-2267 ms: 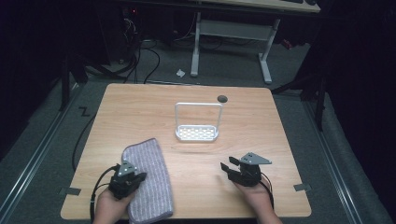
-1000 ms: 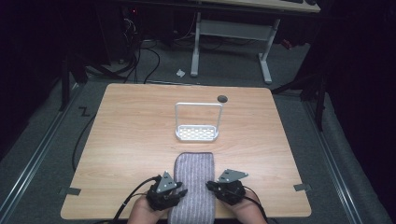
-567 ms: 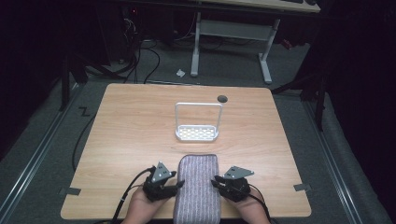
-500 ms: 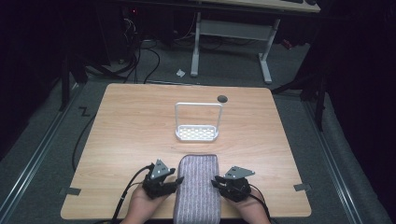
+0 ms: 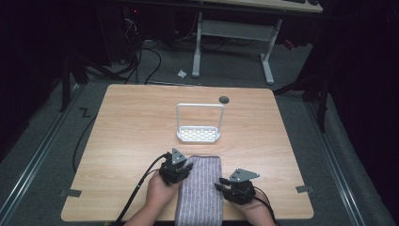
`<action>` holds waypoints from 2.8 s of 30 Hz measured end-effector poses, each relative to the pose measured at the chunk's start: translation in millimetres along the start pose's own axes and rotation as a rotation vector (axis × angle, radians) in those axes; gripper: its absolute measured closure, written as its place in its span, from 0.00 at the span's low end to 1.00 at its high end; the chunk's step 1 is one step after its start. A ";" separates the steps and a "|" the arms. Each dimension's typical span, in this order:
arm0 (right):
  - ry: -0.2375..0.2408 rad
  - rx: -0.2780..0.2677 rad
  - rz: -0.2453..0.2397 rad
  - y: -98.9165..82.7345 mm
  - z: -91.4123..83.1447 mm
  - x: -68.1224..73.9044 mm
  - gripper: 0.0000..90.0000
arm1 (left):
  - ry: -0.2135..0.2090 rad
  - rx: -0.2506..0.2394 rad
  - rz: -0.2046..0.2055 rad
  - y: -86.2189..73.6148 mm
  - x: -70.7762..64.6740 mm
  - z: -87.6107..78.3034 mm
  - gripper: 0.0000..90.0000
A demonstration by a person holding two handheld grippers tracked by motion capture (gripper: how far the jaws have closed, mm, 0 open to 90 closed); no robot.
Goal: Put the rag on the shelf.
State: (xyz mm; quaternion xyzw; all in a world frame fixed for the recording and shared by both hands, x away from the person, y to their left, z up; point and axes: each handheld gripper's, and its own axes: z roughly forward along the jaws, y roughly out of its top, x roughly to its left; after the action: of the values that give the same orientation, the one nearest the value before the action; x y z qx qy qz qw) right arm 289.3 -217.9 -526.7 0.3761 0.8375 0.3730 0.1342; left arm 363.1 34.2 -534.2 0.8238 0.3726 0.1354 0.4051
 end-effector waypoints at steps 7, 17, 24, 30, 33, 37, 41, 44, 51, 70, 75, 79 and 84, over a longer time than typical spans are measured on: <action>-0.030 -0.087 0.087 11.3 -6.3 -4.7 0.71 | -0.071 -0.011 -0.110 -1.8 9.0 -0.7 0.85; -0.181 -0.042 0.230 47.4 35.0 -34.9 0.61 | -0.106 -0.012 -0.149 -3.5 13.5 -2.1 0.85; -0.169 -0.019 0.222 40.2 44.2 -23.9 0.79 | -0.118 -0.011 -0.157 -4.3 13.9 -2.8 0.86; -0.156 -0.024 0.185 39.3 44.4 -16.2 0.91 | -0.059 -0.078 -0.069 -10.5 2.0 -16.5 0.88; -0.138 -0.061 0.130 39.2 40.4 -6.4 0.92 | -0.061 -0.128 -0.066 -18.5 -1.9 -29.1 0.89; -0.133 -0.145 0.099 43.8 30.7 8.4 0.92 | -0.083 -0.159 -0.088 -24.2 1.7 -42.7 0.88; -0.143 -0.186 0.091 46.1 26.1 14.9 0.92 | -0.064 -0.184 -0.078 -25.9 5.9 -55.1 0.88; -0.165 -0.224 0.054 47.8 21.7 21.4 0.93 | -0.080 -0.195 -0.087 -27.0 7.7 -58.2 0.88; -0.182 -0.280 0.037 47.2 13.1 25.4 0.93 | -0.055 -0.253 -0.084 -26.0 2.3 -63.8 0.88; -0.224 -0.398 0.025 70.4 -11.5 18.2 0.93 | -0.031 -0.356 -0.044 11.7 -2.6 -82.6 0.88; -0.236 -0.429 0.030 78.3 -18.3 11.2 0.94 | -0.048 -0.382 -0.082 25.0 -2.7 -83.2 0.89; -0.248 -0.462 0.030 83.1 -24.8 8.3 0.93 | -0.032 -0.398 -0.067 31.9 -6.2 -85.3 0.89; -0.258 -0.486 0.020 94.6 -31.9 8.1 0.93 | -0.037 -0.417 -0.065 43.2 -4.3 -91.2 0.88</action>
State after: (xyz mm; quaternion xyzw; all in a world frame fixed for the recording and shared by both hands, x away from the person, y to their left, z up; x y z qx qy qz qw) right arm 317.8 -187.2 -435.7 0.3856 0.6955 0.5135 0.3224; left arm 334.1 65.7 -442.7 0.7119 0.3555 0.1811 0.5780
